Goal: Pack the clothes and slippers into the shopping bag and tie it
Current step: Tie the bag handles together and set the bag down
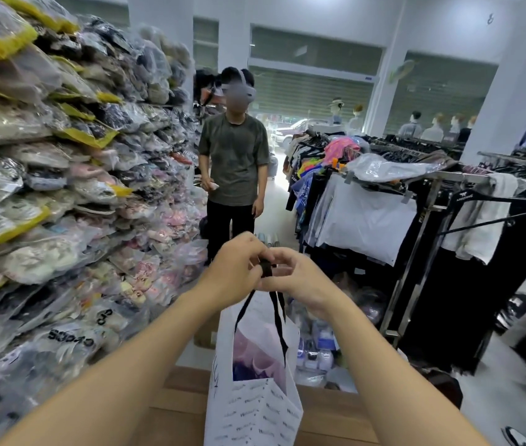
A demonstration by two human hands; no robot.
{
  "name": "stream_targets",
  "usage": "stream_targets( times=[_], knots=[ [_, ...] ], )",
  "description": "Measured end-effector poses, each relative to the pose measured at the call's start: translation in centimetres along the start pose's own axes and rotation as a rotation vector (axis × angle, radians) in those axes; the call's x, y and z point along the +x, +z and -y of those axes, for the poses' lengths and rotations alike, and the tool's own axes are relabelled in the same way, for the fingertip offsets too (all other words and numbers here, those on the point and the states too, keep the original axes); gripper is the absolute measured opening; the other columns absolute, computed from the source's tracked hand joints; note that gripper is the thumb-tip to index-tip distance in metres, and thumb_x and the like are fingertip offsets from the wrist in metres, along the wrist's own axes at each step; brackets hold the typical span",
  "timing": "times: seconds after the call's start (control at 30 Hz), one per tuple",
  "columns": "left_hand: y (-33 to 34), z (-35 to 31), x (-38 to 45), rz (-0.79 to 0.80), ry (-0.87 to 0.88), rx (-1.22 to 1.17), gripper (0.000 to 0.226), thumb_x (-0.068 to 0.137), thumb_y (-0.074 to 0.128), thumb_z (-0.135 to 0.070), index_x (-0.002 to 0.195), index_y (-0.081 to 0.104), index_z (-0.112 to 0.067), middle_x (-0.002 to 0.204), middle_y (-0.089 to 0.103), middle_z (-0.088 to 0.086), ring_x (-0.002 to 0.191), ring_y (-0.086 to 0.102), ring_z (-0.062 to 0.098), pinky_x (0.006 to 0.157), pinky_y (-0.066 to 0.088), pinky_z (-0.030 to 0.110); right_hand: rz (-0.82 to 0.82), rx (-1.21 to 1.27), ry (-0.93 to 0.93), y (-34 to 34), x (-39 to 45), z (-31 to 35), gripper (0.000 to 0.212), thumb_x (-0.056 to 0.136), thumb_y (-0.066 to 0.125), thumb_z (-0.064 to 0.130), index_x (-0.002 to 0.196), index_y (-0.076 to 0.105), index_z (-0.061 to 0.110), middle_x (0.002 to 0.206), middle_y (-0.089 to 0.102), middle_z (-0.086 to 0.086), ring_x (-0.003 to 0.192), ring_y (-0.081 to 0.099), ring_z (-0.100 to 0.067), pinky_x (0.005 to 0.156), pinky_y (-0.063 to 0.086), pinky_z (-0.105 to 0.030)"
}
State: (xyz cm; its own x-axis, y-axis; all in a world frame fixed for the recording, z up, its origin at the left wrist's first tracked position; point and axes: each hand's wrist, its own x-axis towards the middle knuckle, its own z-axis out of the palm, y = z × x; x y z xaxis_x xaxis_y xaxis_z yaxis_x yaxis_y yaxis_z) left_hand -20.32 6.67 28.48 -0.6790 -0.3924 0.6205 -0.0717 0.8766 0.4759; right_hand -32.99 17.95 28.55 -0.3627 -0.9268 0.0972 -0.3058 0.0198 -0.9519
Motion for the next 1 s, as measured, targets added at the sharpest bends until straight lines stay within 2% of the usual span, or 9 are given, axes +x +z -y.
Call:
stream_targets(
  times=[0.13, 0.23, 0.33, 0.4, 0.47, 0.6, 0.73, 0.9, 1.0],
  knots=[
    [0.6, -0.8, 0.1, -0.03, -0.028, -0.057, 0.026, 0.075, 0.066, 0.005, 0.091, 0.072, -0.014, 0.092, 0.061, 0.001, 0.078, 0.06, 0.01, 0.067, 0.048, 0.016, 0.017, -0.03, -0.038, 0.8, 0.5, -0.8, 0.048, 0.076, 0.076, -0.008, 0.118, 0.065, 0.013, 0.097, 0.072, 0.003, 0.075, 0.066, 0.006, 0.071, 0.053, -0.015],
    [0.2, -0.3, 0.3, -0.016, -0.163, -0.15, 0.022, 0.079, 0.072, -0.005, 0.097, 0.073, -0.018, 0.098, 0.063, -0.001, 0.085, 0.064, 0.01, 0.073, 0.056, 0.022, -0.116, -0.001, -0.031, 0.8, 0.7, -1.7, 0.035, 0.079, 0.078, -0.004, 0.107, 0.066, 0.013, 0.097, 0.075, -0.013, 0.081, 0.07, -0.014, 0.074, 0.059, -0.03],
    [0.0, 1.4, -0.8, 0.2, -0.314, -0.203, 0.042, 0.084, 0.071, -0.028, 0.125, 0.062, -0.02, 0.123, 0.062, -0.004, 0.108, 0.061, 0.008, 0.095, 0.053, 0.032, -0.224, 0.078, 0.013, 0.2, 0.7, -2.0, 0.024, 0.082, 0.078, -0.001, 0.1, 0.064, 0.008, 0.084, 0.069, -0.015, 0.066, 0.066, -0.019, 0.055, 0.054, -0.023],
    [0.7, 2.2, -2.0, 0.432, -0.344, -0.145, 0.065, 0.082, 0.072, -0.041, 0.14, 0.048, -0.024, 0.136, 0.051, -0.013, 0.121, 0.051, 0.005, 0.105, 0.045, 0.033, -0.245, 0.132, 0.038, 0.0, 0.6, -1.8, 0.024, 0.081, 0.077, -0.003, 0.101, 0.064, 0.002, 0.079, 0.07, -0.012, 0.067, 0.068, -0.021, 0.057, 0.057, -0.022],
    [2.4, 2.3, -3.0, 0.526, -0.306, -0.159, 0.058, 0.087, 0.067, -0.042, 0.139, 0.047, -0.027, 0.134, 0.05, -0.017, 0.125, 0.047, 0.004, 0.107, 0.04, 0.031, -0.261, 0.159, 0.049, 0.1, 0.3, -1.7, 0.027, 0.08, 0.079, -0.004, 0.102, 0.064, -0.002, 0.078, 0.07, -0.011, 0.07, 0.07, -0.022, 0.062, 0.061, -0.025],
    [6.0, 2.5, -3.6, 0.267, -0.315, -0.17, 0.023, 0.099, 0.047, -0.015, 0.113, 0.065, -0.013, 0.108, 0.068, -0.002, 0.103, 0.061, 0.015, 0.083, 0.046, 0.026, -0.172, 0.108, 0.036, 0.0, -0.4, -1.4, 0.036, 0.072, 0.085, -0.003, 0.102, 0.067, 0.004, 0.092, 0.073, -0.014, 0.083, 0.072, -0.024, 0.075, 0.063, -0.033],
    [7.2, 3.0, -3.6, 0.001, -0.632, -0.423, 0.028, 0.103, 0.037, -0.024, 0.09, 0.061, -0.017, 0.081, 0.062, -0.002, 0.082, 0.061, 0.019, 0.067, 0.042, 0.028, 0.002, -0.154, 0.055, -2.5, -1.3, -1.4, 0.043, 0.076, 0.083, 0.004, 0.115, 0.066, 0.013, 0.104, 0.074, -0.004, 0.097, 0.07, -0.013, 0.093, 0.055, -0.03],
    [8.0, 2.0, -3.2, -0.194, -0.779, -0.718, 0.037, 0.097, 0.034, -0.025, 0.065, 0.049, -0.014, 0.054, 0.041, -0.002, 0.054, 0.037, 0.017, 0.06, 0.033, 0.034, -0.097, -0.321, -0.027, -3.4, -1.2, -1.2, 0.013, 0.09, 0.071, 0.009, 0.086, 0.072, 0.022, 0.082, 0.067, 0.012, 0.073, 0.06, 0.009, 0.075, 0.047, -0.011],
    [7.7, 1.3, -3.2, -0.167, -0.727, -0.981, 0.056, 0.099, 0.02, -0.03, 0.063, 0.054, -0.004, 0.039, 0.025, -0.004, 0.039, 0.02, 0.014, 0.047, 0.023, 0.028, -0.142, -0.339, -0.038, -3.0, -0.5, -1.7, 0.008, 0.09, 0.071, 0.014, 0.086, 0.071, 0.02, 0.09, 0.071, 0.003, 0.088, 0.067, -0.012, 0.086, 0.053, -0.032]
  ],
)
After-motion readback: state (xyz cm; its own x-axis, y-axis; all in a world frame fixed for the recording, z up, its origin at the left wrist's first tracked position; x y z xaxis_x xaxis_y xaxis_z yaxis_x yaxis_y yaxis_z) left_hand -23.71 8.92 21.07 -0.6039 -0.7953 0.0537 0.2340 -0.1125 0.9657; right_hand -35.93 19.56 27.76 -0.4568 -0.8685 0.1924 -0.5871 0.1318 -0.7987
